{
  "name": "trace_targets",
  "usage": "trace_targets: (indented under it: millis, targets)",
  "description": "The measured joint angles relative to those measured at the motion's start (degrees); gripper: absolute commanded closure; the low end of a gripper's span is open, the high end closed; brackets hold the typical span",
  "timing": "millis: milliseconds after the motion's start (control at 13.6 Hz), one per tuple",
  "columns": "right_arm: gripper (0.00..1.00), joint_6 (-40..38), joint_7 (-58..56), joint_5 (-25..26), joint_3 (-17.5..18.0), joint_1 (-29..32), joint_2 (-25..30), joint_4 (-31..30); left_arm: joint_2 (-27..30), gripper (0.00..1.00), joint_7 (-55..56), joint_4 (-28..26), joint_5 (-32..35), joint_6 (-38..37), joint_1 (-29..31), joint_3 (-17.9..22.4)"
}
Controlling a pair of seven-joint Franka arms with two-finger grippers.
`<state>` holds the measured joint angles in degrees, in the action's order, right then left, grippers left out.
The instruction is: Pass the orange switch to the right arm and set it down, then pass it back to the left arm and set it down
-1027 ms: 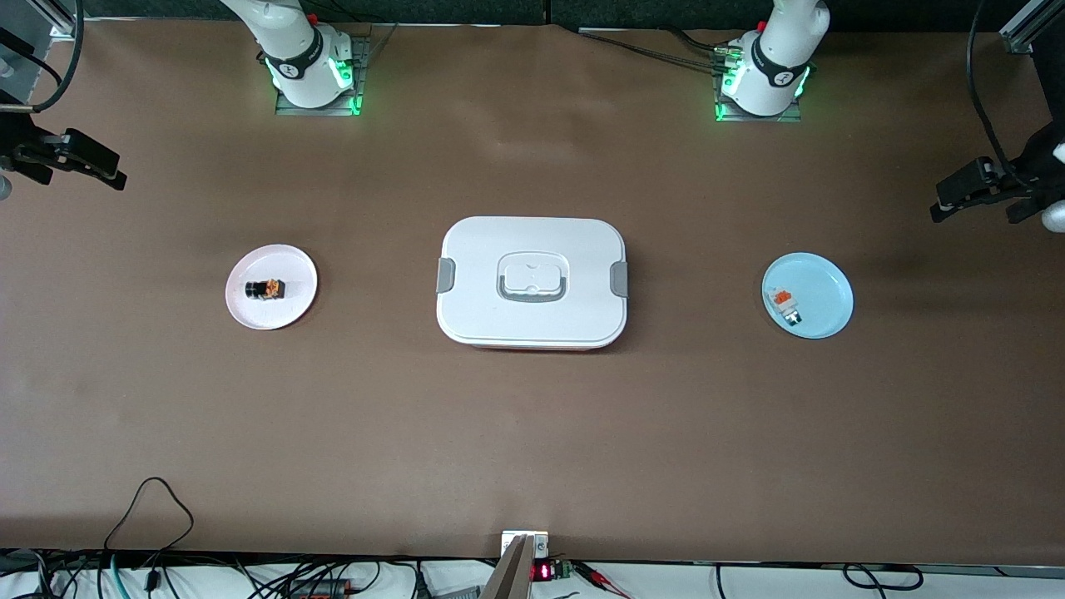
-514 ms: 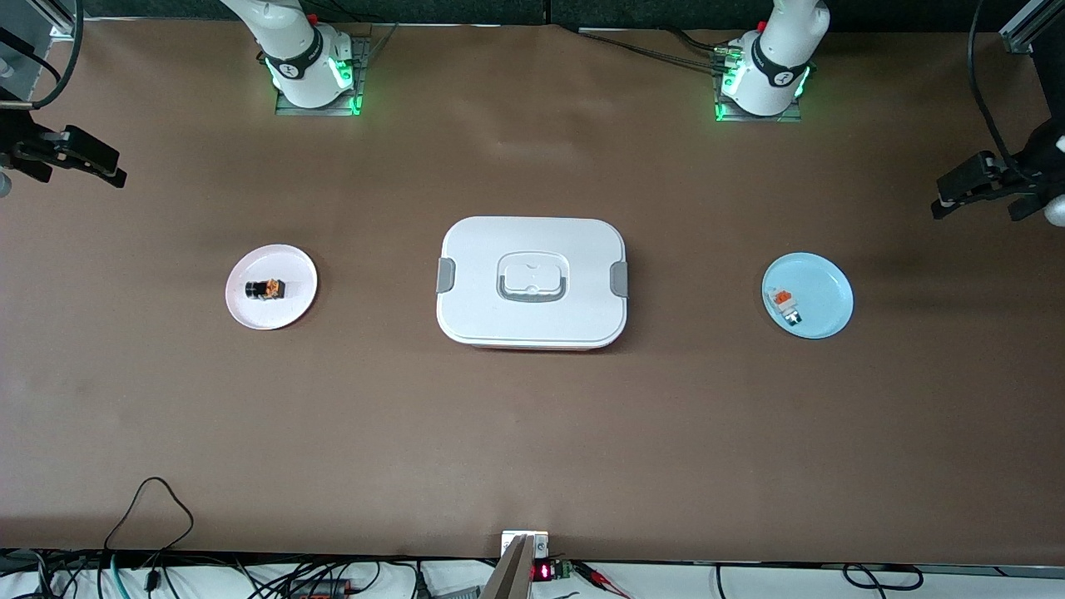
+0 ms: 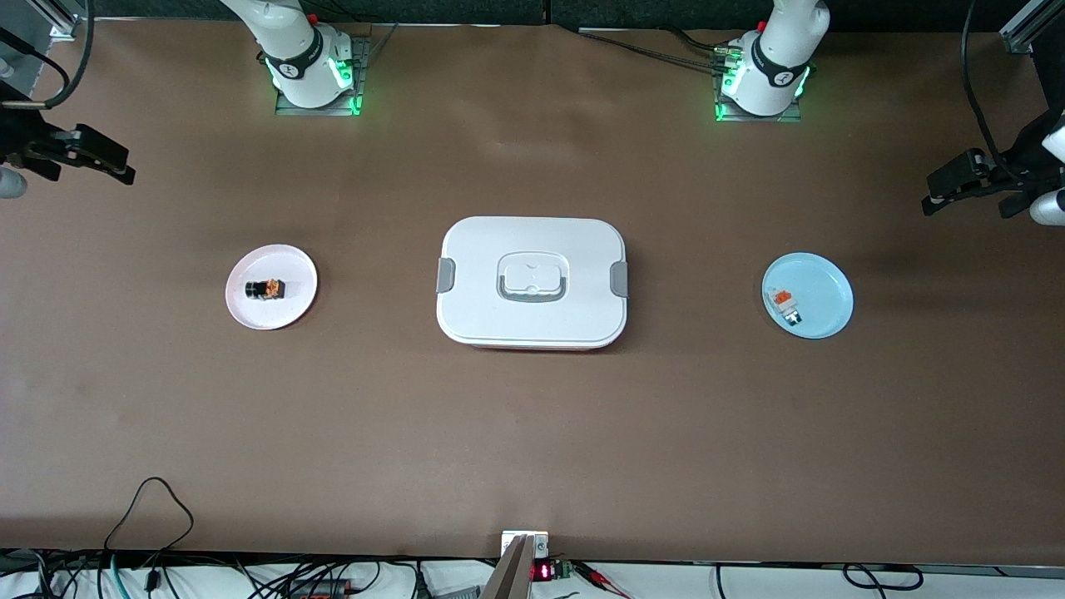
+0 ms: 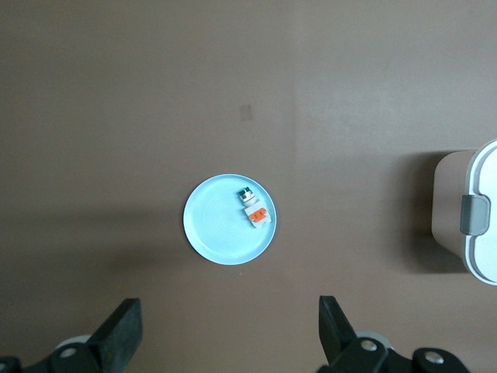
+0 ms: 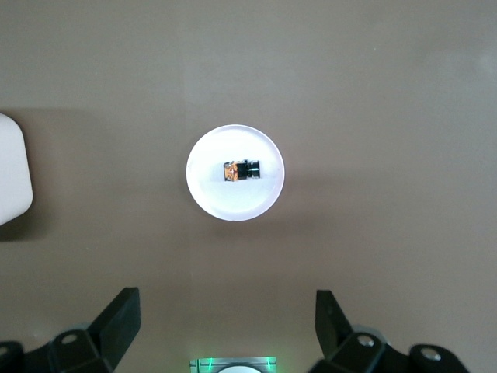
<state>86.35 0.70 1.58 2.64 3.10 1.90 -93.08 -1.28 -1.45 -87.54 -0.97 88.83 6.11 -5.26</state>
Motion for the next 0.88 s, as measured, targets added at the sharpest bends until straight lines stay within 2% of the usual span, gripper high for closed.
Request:
trace_targets:
  millis: [587,734,881]
  targets:
    - [0.0,5.09,0.02,0.02,0.07,-0.87,-7.37,-0.19,-0.05,0.0,0.01,1.36,0.0,-0.14,-0.05,-0.22]
    - [0.0,8.47,0.02,0.06,0.09,-1.11,-8.59,-2.03,-0.06,0.0,0.01,1.64,0.0,-0.25,-0.05,-0.22]
    - [0.0,13.33,0.02,0.18,-0.03,-0.97,-9.35,-6.34,-0.07,0.0,0.01,1.65,0.0,-0.26,-0.05,-0.22]
